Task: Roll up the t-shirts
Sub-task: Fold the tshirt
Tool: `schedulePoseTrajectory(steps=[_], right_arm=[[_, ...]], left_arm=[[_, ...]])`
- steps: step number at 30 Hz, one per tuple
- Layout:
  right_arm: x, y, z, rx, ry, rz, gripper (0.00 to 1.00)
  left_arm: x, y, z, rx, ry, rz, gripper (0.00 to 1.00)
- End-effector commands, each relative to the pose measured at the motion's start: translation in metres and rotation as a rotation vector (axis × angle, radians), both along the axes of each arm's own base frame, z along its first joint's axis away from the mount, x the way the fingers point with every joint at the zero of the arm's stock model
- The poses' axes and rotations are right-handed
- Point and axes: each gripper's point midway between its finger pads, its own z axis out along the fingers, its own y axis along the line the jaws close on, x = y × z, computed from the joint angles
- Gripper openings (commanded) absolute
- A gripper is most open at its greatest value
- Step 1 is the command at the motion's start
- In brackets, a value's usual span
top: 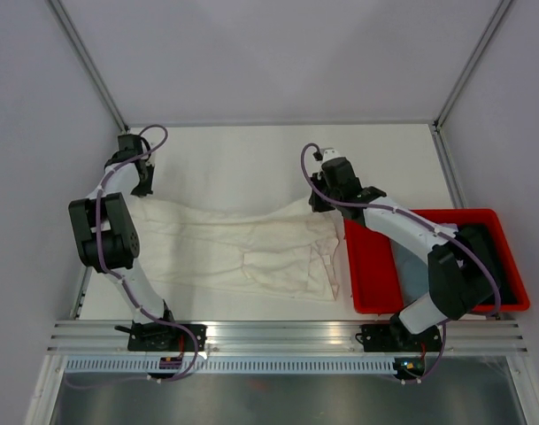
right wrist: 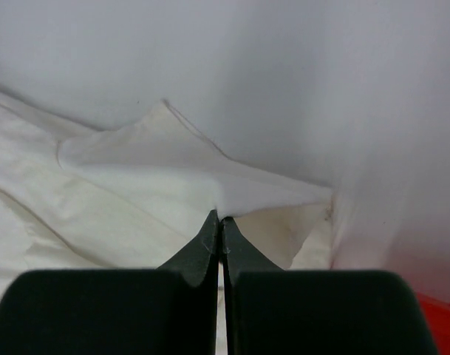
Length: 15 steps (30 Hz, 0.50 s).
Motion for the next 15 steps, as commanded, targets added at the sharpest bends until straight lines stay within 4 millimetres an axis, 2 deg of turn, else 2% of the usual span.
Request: schedulePoseTrajectory(steps=[1,2,3,5,7,9,15], right_arm=[[0.025,-0.01,0.017,-0.019,-0.049,-0.023,0.0],[0.031,-0.011,0.015,-0.023,-0.046,-0.024,0.0],[0.042,-0.01,0.027,-0.017,-0.074,-0.028,0.0],[0.061,-0.014,0.036,-0.037,-0.1,-0.046,0.0],[0.071,-0.015,0.04,-0.042,-0.118,-0.06,0.0],[0.082,-0.015,0.041,-0.047,-0.13,-0.075,0.0],[0.099,-0.018,0.024,-0.056,-0.099,-0.095,0.0]], left_arm=[[0.027,0.014,0.044,0.01,-0.2,0.081,0.02],[0.03,0.016,0.05,0.0,-0.23,0.093,0.02],[0.033,0.016,0.054,-0.004,-0.252,0.1,0.02],[0.04,0.017,0.061,-0.011,-0.284,0.108,0.02],[0.047,0.02,0.065,-0.005,-0.312,0.114,0.02],[0.05,0.026,0.062,-0.003,-0.321,0.138,0.02],[0.056,0.037,0.058,-0.066,-0.36,0.197,0.02]])
